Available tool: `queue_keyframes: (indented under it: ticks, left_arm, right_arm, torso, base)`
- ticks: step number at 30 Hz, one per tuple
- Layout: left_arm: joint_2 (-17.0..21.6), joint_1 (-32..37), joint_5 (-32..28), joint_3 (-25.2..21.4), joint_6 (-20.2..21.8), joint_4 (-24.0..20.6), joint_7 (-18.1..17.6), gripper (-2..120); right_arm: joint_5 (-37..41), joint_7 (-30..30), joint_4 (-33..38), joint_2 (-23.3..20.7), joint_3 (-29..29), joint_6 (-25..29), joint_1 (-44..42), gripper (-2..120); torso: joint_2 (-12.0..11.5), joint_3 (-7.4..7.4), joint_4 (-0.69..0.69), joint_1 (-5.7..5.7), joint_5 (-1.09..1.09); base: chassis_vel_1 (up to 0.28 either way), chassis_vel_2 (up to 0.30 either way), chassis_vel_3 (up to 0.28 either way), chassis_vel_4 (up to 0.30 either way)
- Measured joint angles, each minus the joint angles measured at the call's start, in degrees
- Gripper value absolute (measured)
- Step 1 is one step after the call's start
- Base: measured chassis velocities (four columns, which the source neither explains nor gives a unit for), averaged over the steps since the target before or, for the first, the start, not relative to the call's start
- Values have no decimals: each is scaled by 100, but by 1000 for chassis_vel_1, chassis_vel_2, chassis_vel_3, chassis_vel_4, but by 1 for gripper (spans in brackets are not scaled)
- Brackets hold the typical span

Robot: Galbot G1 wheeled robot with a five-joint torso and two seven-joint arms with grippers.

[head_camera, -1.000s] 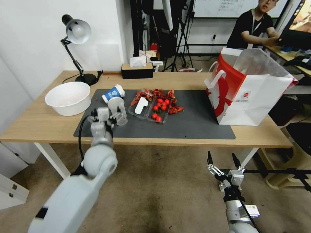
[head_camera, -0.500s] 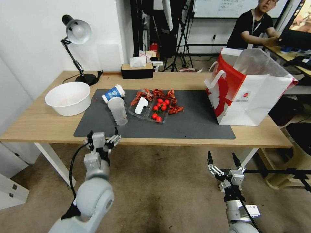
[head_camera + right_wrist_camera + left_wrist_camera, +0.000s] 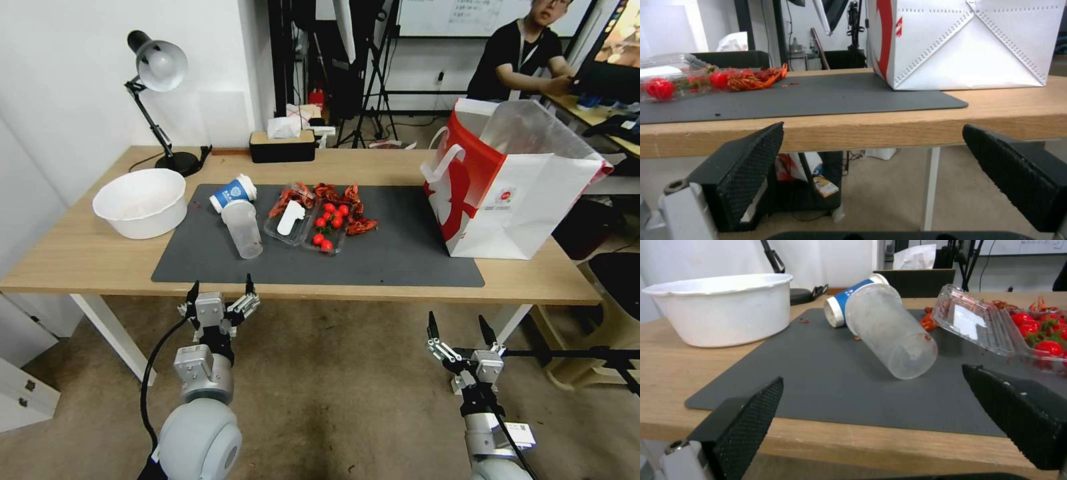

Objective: Pick up the trash from the table and place it into the takeout bag.

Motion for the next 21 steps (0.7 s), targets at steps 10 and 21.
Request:
queue_keyframes:
  ticks: [10, 21]
  left_arm:
    - [206, -539, -410, -49, -179, 408, 355, 100]
    - [453, -1374, -803, 86, -90, 864, 646, 100]
  right_arm:
    - [6, 3, -1, 1, 9, 0, 10, 100]
    - [9, 6, 1, 0, 19, -8, 10, 100]
  torso:
    - [0, 0, 0, 2, 0]
    - [-1, 1, 0, 2, 0]
  base:
    - [0, 0, 0, 0]
    - [0, 0, 0, 0]
